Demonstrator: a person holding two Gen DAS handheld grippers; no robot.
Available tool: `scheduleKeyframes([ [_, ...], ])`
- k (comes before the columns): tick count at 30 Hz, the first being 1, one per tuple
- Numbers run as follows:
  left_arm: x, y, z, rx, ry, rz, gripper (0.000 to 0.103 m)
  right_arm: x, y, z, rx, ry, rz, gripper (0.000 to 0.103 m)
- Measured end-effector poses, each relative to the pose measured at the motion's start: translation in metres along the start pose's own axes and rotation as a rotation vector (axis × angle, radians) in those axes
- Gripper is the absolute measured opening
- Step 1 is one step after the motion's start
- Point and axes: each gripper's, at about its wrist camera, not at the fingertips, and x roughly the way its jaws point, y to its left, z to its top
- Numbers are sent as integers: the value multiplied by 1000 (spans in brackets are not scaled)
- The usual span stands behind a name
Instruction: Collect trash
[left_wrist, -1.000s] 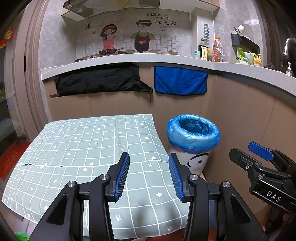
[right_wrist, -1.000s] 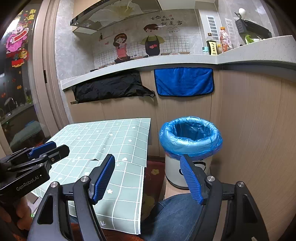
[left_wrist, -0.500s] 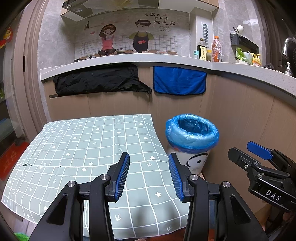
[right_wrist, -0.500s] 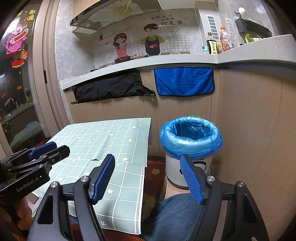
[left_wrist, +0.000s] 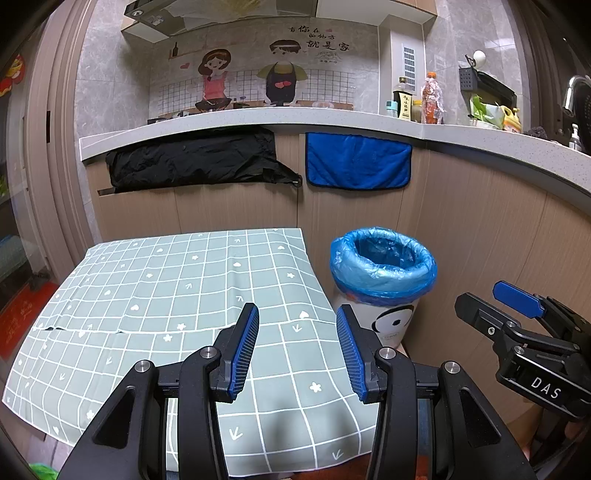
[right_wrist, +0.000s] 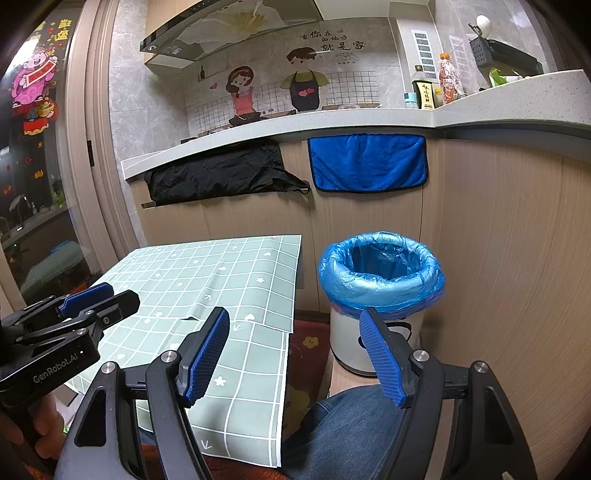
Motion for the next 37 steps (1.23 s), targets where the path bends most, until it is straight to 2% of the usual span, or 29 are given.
scheduleKeyframes([
  [37,3,-1,-2,20,11,-16,45,-3,-4,8,-9,-27,-33,70],
])
